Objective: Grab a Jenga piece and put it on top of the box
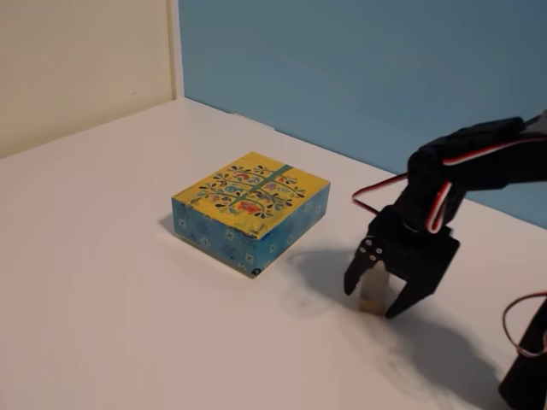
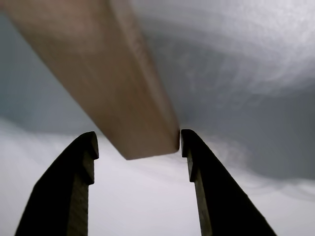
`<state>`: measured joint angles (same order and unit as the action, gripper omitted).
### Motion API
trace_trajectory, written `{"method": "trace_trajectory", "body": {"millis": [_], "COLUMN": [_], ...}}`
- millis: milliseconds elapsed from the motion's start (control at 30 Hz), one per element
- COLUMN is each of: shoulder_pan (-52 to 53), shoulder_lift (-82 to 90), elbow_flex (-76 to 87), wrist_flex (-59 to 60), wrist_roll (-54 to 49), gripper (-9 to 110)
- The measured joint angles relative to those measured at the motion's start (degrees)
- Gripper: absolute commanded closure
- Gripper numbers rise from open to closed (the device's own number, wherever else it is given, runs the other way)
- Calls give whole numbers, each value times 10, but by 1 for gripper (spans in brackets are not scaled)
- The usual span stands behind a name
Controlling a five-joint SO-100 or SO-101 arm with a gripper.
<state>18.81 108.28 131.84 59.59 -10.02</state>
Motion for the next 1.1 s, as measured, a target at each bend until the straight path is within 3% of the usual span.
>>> {"method": "trace_trajectory", "body": {"millis": [633, 1100], "shoulder_pan": [3, -11], "shoulder_lift": [-3, -3], "elbow_flex": [-4, -4], "wrist_flex": [-18, -18], "wrist_roll": [18, 40], "gripper": [101, 99]}}
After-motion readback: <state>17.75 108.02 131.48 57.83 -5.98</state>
